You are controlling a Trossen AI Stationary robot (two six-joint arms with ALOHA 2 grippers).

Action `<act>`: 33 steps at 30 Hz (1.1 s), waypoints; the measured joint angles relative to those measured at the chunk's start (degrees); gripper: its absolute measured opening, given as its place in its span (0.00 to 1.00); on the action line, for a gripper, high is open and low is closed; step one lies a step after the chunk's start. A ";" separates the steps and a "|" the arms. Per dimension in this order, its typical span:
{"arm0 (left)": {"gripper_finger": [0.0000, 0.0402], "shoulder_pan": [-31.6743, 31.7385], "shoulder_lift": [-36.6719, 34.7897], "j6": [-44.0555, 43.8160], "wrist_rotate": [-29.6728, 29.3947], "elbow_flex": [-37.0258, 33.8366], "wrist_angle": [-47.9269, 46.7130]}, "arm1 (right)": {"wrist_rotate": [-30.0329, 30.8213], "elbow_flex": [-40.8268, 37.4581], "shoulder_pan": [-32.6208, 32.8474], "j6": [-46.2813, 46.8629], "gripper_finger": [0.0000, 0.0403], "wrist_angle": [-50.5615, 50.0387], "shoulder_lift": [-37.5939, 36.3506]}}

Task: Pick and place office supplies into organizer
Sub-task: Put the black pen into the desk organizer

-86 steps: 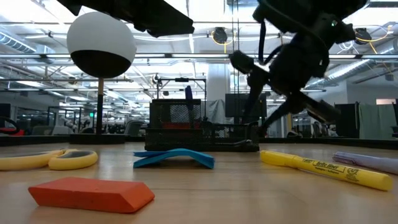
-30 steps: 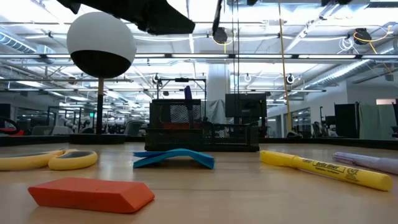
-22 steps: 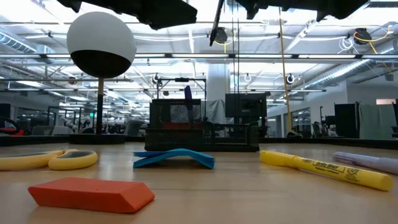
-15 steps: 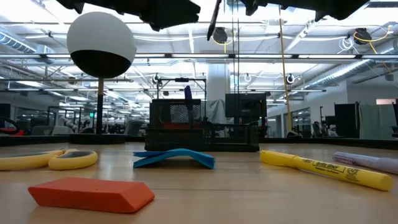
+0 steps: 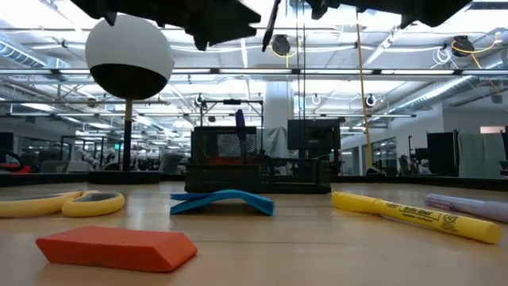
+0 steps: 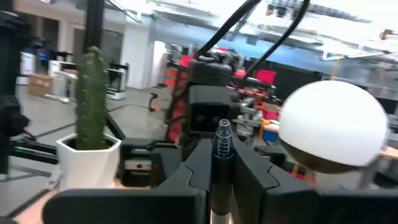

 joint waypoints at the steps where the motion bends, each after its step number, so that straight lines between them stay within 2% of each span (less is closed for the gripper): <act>1: 0.53 0.13 0.95 -0.05 0.19 0.14 1.87 | -0.40 0.00 0.00 0.32 0.07 0.20 0.00; 19: 0.53 1.96 5.49 -1.65 1.43 -0.02 7.39 | -1.82 0.02 0.02 0.55 0.07 1.83 0.14; 23: 0.53 1.96 5.38 -1.70 1.67 -0.02 8.11 | -1.86 0.02 0.02 0.52 0.07 3.26 1.31; 26: 0.53 1.96 5.38 -1.92 4.11 -0.02 9.68 | -1.93 0.02 0.02 0.52 0.07 4.96 2.72; 33: 0.53 1.96 5.36 -2.16 5.35 0.03 9.29 | -4.75 0.02 0.02 1.30 0.07 9.98 5.31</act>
